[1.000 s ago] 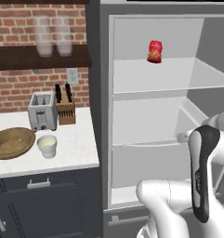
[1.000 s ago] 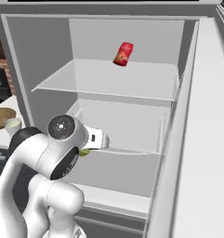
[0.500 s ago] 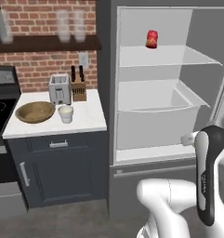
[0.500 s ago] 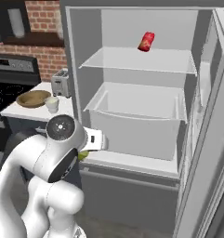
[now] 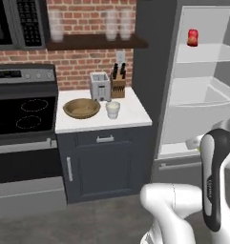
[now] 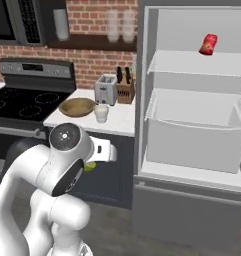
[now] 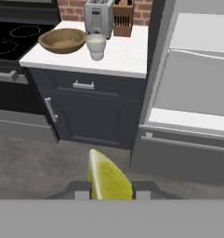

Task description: Grab a lemon wedge from the fridge and one ice cube from the ice bowl, and put them in the glass of lemonade.

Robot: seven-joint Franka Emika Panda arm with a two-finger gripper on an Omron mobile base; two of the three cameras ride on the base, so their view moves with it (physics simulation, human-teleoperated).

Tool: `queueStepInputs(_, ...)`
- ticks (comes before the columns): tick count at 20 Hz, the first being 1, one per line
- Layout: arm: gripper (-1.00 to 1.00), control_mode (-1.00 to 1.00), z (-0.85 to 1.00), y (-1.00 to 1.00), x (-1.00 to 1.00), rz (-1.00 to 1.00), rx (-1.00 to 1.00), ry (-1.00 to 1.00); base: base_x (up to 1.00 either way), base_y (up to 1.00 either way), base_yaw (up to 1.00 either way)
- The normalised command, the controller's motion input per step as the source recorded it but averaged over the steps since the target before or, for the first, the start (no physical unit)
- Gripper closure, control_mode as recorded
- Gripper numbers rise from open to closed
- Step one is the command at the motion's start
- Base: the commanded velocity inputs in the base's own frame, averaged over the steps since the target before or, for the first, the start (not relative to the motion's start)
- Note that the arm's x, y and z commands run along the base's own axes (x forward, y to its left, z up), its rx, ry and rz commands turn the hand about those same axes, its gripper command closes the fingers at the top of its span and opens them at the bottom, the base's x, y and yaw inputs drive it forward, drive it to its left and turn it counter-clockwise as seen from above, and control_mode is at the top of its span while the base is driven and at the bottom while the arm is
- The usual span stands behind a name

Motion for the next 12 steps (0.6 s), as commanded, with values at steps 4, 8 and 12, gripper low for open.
queueStepInputs(4,1.00,1.00,0.00,0.00,0.00,0.00,0.00,0.00,0.35,0.98,-0.08)
queueStepInputs(8,1.00,1.00,0.00,0.00,0.00,0.00,0.00,0.00,0.57,0.61,-0.17)
queueStepInputs(12,1.00,1.00,0.00,0.00,0.00,0.00,0.00,0.00,0.72,0.45,-0.22)
